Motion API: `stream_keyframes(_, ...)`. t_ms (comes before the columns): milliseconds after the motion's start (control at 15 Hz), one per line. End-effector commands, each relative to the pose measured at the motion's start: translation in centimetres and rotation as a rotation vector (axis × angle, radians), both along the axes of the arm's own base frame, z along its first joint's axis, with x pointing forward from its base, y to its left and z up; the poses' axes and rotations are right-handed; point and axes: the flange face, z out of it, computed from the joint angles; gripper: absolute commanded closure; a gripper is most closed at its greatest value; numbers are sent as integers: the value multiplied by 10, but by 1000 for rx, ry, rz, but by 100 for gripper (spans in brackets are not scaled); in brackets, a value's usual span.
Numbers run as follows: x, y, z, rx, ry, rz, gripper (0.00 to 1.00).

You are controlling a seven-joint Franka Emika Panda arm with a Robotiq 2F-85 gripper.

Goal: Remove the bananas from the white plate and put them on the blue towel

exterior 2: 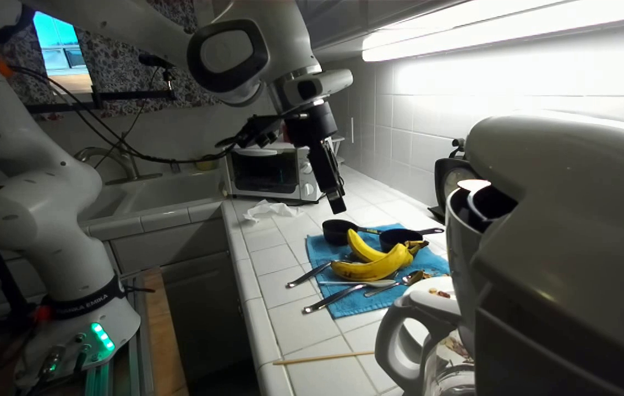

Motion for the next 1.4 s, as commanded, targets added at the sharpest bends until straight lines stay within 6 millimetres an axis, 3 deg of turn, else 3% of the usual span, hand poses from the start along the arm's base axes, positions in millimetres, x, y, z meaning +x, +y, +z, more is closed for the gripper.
stream_keyframes(0,-5,7,20,7,65,29,0)
stream_keyframes(867,-8,15,34,33,117,153,0)
stream_keyframes(933,-3,13,26,15,117,133,0)
stream_keyframes(1333,-4,13,27,15,118,137,0)
